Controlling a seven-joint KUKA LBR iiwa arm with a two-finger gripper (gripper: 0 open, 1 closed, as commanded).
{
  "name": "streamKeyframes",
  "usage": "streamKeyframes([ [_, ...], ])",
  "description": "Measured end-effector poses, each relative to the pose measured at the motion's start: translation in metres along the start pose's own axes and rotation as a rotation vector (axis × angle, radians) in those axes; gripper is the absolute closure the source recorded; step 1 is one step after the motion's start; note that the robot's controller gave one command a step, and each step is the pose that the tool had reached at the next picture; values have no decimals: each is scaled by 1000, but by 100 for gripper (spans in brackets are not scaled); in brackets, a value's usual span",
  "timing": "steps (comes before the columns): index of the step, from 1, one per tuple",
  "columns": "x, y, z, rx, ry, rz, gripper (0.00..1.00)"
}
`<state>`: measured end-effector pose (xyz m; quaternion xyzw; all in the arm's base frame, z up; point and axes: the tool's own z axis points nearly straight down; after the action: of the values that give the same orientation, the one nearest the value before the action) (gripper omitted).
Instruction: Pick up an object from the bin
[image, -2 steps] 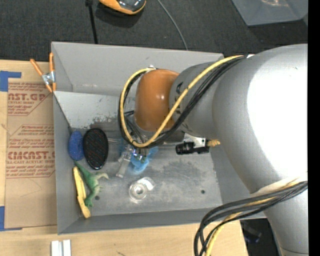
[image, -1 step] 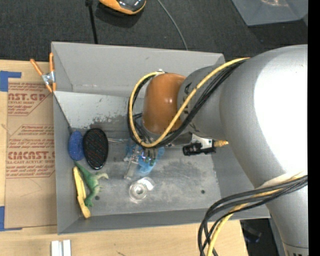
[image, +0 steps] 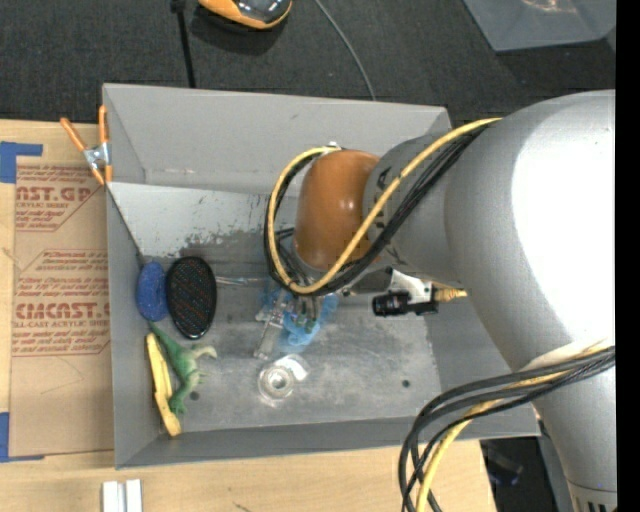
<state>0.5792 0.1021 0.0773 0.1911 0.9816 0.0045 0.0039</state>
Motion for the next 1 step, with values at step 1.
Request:
streamKeyframes([
  [1, 5, -6, 2, -3, -2, 98, 0],
])
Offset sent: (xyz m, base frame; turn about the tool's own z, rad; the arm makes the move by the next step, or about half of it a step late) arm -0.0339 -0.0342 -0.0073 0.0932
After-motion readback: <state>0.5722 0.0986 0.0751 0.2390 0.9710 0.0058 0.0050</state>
